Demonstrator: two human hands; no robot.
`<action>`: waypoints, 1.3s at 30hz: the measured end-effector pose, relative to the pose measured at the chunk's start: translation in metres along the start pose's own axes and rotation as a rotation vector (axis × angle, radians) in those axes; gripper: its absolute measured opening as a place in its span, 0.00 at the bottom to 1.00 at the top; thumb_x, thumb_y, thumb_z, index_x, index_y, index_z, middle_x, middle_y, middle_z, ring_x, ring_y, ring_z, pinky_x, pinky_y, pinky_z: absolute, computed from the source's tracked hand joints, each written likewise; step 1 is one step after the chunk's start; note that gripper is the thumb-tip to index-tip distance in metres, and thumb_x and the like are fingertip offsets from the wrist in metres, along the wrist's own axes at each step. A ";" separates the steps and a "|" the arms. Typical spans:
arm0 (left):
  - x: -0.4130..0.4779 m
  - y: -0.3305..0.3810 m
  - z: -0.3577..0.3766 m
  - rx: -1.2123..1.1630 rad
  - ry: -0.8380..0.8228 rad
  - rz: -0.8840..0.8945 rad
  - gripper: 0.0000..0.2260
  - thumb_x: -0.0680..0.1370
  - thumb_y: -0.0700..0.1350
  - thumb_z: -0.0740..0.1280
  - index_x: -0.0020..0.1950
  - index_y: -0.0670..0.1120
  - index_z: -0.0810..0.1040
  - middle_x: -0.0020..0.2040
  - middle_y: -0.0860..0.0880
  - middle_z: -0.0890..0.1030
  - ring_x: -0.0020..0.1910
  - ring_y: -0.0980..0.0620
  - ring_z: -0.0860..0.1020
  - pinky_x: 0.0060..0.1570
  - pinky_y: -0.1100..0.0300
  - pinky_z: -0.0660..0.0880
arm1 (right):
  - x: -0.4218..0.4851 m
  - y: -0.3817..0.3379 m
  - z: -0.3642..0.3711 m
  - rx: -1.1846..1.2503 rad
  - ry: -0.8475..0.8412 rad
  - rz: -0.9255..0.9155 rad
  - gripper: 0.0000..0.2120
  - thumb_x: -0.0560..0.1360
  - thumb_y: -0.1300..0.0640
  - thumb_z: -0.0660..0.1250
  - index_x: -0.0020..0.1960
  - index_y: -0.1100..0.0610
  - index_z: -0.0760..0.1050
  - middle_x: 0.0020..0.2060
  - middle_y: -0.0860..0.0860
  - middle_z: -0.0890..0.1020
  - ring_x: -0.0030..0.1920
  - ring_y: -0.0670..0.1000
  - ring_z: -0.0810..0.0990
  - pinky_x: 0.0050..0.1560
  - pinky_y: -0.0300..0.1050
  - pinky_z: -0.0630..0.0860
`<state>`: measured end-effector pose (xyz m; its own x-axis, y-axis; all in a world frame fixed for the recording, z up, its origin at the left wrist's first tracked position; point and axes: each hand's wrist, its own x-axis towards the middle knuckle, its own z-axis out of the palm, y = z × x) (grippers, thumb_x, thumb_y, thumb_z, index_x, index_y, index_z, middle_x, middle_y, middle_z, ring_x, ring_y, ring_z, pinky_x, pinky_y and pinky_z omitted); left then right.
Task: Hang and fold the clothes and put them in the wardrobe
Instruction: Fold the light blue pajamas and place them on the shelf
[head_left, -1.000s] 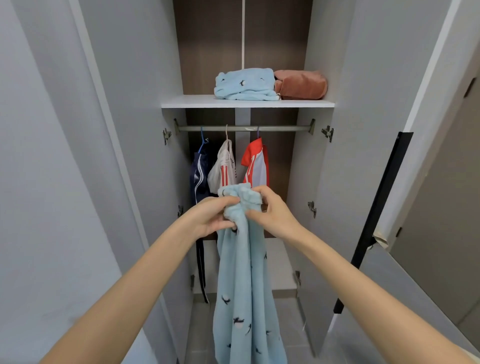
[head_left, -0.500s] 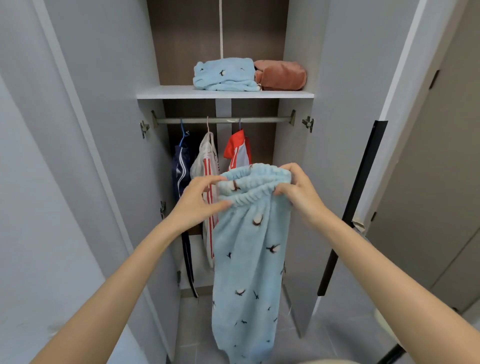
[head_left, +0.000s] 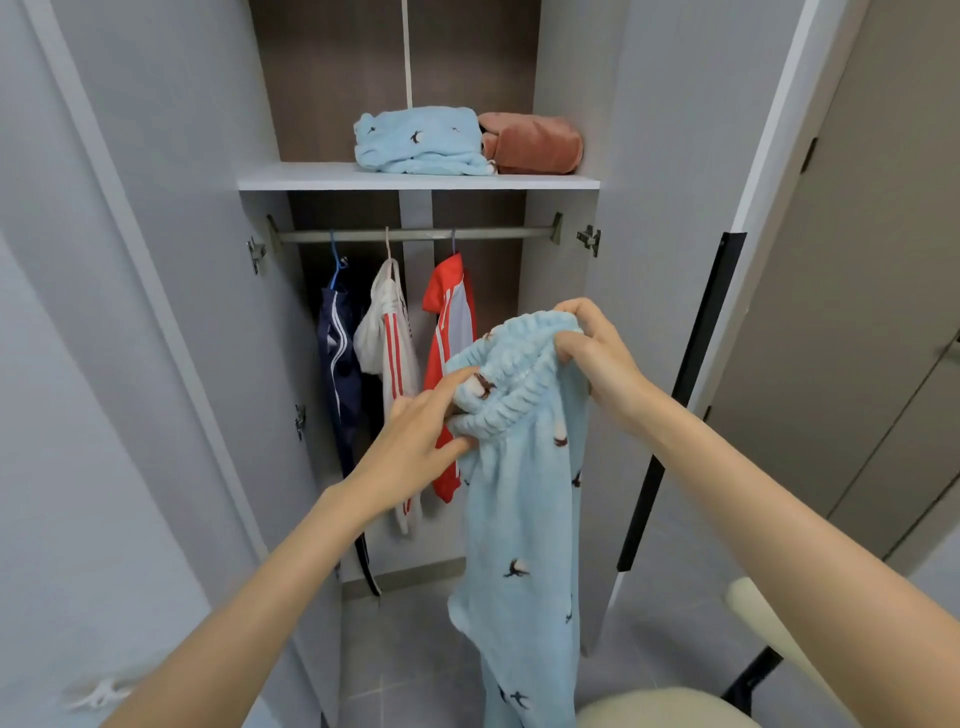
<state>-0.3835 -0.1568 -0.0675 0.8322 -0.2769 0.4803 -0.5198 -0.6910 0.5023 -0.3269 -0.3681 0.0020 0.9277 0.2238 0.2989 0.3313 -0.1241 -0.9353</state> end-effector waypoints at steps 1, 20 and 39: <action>-0.001 -0.004 -0.006 0.107 -0.007 0.008 0.26 0.77 0.47 0.68 0.72 0.58 0.61 0.49 0.58 0.78 0.49 0.57 0.75 0.61 0.49 0.70 | -0.001 0.002 -0.004 -0.069 -0.005 -0.034 0.10 0.67 0.62 0.60 0.46 0.52 0.67 0.40 0.46 0.72 0.36 0.42 0.70 0.31 0.29 0.68; 0.070 -0.003 -0.032 0.750 -0.134 -0.062 0.13 0.83 0.49 0.56 0.65 0.45 0.67 0.56 0.43 0.72 0.57 0.43 0.68 0.43 0.52 0.67 | 0.032 0.059 -0.023 -1.262 -0.002 -0.034 0.07 0.77 0.63 0.59 0.54 0.57 0.65 0.50 0.55 0.75 0.49 0.60 0.75 0.39 0.49 0.68; 0.120 0.097 0.053 0.396 0.225 0.175 0.10 0.81 0.42 0.60 0.61 0.45 0.73 0.50 0.45 0.71 0.45 0.47 0.71 0.32 0.54 0.66 | -0.003 0.029 -0.164 -0.542 0.386 -0.099 0.10 0.67 0.73 0.57 0.41 0.60 0.67 0.33 0.50 0.71 0.33 0.47 0.66 0.29 0.38 0.62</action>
<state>-0.3235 -0.2926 0.0009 0.6540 -0.2902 0.6987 -0.4984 -0.8600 0.1093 -0.2917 -0.5312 0.0053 0.8501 -0.0901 0.5189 0.3643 -0.6108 -0.7030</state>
